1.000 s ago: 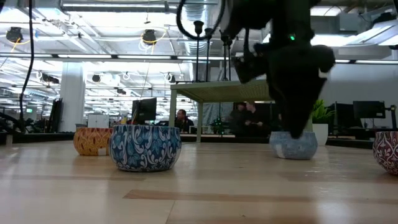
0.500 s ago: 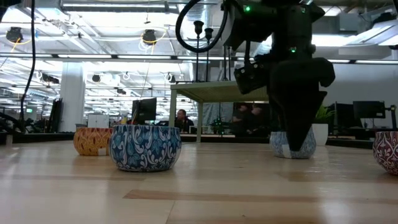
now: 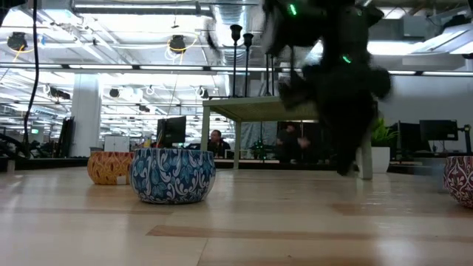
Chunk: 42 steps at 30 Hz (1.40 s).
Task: Pick & Place candle stick holders
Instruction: Put the light blue scented candle on the shelf
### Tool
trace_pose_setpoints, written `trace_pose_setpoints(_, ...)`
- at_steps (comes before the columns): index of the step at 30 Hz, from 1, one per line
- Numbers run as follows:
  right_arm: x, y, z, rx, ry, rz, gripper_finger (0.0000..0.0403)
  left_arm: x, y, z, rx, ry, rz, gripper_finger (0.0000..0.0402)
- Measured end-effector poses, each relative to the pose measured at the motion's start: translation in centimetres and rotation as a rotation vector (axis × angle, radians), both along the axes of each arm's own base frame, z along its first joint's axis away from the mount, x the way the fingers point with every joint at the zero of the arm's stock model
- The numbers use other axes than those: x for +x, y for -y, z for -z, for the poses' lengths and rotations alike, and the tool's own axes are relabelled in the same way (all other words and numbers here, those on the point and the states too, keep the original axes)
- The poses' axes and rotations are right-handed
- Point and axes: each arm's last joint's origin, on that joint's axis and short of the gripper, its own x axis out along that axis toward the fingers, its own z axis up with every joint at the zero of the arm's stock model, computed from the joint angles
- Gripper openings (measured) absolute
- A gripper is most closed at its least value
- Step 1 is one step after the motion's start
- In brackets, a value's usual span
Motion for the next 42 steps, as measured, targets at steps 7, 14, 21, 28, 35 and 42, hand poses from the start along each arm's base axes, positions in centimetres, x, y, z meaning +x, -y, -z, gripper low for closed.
trace_pose_setpoints(7,-0.4,-0.1,-0.4,0.028,-0.024,-0.008,0.0146,0.0,0.0,0.0,0.004,-0.002,0.0,0.0241)
trace_pose_setpoints(14,-0.7,-0.2,-1.9,0.043,0.018,-0.011,0.0085,0.0,0.0,0.0,0.006,-0.002,0.0,0.0241)
trace_pose_setpoints(21,-4.5,-1.3,-8.4,0.107,0.104,0.012,0.013,0.0,0.1,0.0,0.009,-0.003,0.0,0.0241)
trace_pose_setpoints(28,-12.0,-5.0,-12.7,0.167,0.01,0.037,0.0274,0.1,0.3,0.2,0.026,-0.006,0.006,0.0243)
trace_pose_setpoints(35,-16.2,-8.6,-10.7,0.146,-0.093,0.079,0.0386,0.2,0.7,0.3,0.036,0.004,0.029,0.0262)
trace_pose_setpoints(42,-17.9,-11.1,-8.0,0.194,-0.029,0.015,0.0386,0.2,0.6,0.2,0.036,0.003,0.029,0.0266)
